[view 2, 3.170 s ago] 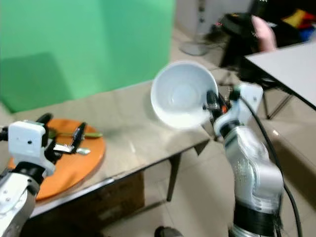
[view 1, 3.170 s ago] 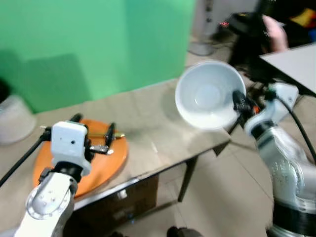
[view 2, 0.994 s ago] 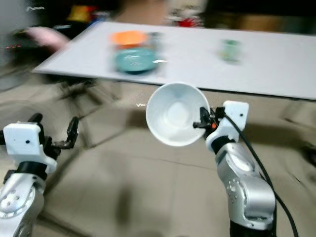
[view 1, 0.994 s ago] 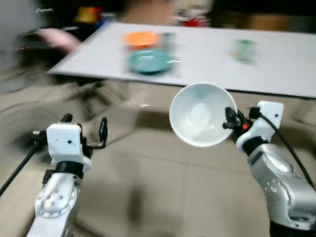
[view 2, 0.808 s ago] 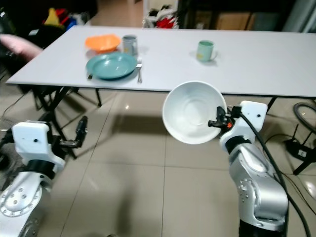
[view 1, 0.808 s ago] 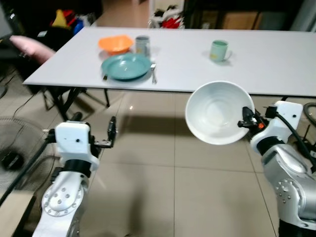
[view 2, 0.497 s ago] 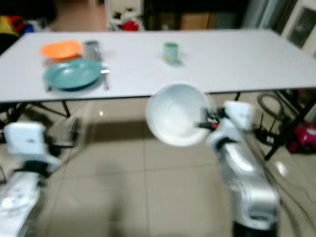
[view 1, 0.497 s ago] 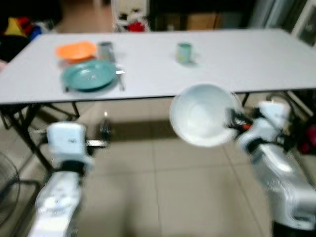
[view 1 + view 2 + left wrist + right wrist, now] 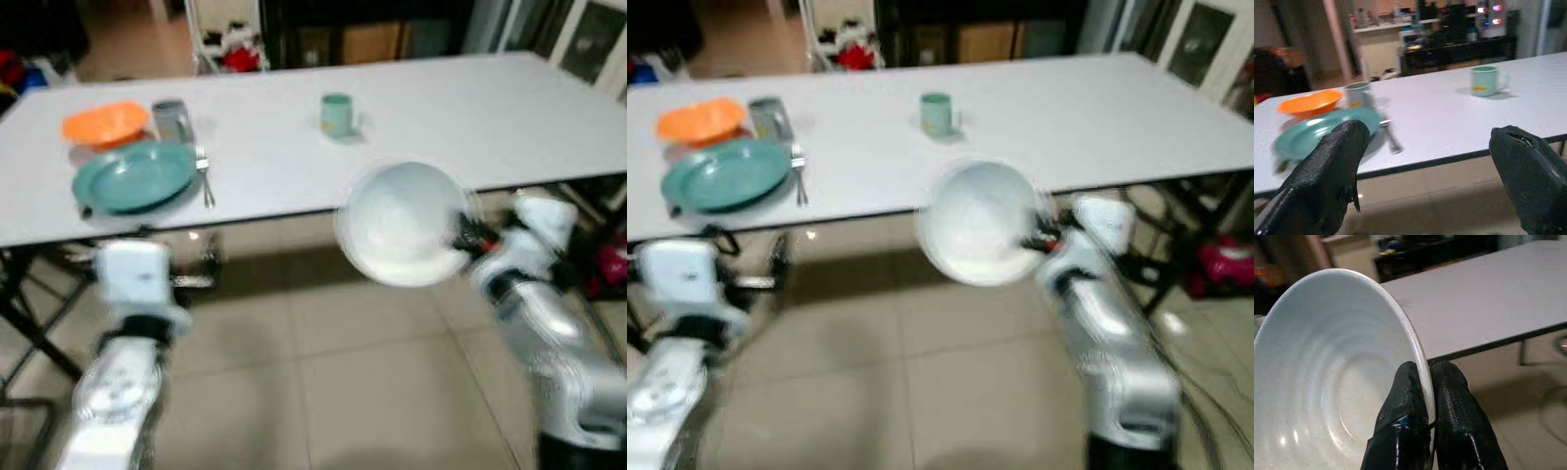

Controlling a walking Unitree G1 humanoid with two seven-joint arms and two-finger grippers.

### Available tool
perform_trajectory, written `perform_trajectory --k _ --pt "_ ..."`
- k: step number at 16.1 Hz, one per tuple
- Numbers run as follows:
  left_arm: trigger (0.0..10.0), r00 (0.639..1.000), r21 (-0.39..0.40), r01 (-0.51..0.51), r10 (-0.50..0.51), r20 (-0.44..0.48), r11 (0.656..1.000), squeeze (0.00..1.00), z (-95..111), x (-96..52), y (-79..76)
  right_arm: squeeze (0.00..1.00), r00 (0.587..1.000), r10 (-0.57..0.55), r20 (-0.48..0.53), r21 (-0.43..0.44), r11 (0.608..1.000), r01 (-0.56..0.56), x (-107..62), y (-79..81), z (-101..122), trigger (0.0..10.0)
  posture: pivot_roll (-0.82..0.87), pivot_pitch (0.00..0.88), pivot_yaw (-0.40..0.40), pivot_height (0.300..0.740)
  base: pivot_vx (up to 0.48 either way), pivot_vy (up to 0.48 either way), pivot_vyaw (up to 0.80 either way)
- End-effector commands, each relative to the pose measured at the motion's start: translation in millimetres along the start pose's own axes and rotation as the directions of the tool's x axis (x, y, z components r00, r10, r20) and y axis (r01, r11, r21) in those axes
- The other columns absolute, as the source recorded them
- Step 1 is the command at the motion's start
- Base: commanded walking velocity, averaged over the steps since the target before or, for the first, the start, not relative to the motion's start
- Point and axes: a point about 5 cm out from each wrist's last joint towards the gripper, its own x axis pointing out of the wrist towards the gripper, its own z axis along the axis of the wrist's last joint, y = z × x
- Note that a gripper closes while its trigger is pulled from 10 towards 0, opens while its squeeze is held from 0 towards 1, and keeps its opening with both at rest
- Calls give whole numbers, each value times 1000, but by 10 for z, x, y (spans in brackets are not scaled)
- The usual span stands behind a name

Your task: Setting the table

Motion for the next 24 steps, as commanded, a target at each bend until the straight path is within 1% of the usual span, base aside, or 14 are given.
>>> perform_trajectory --k 1,21,24 --pt "10000 1000 19 -23 23 9 1000 0 23 2 73 0 997 62 48 12 998 -63 26 148 95 10000 -119 0 28 740 398 0 0" --pt "10000 1000 22 -4 4 4 1000 0 4 0 62 0 995 90 44 19 996 -91 61 215 91 10000 -113 0 27 740 395 0 0" --pt "10000 1000 24 6 -6 3 1000 0 -3 -4 39 0 994 105 26 52 993 -107 72 234 78 10000 -113 0 27 740 394 0 0"
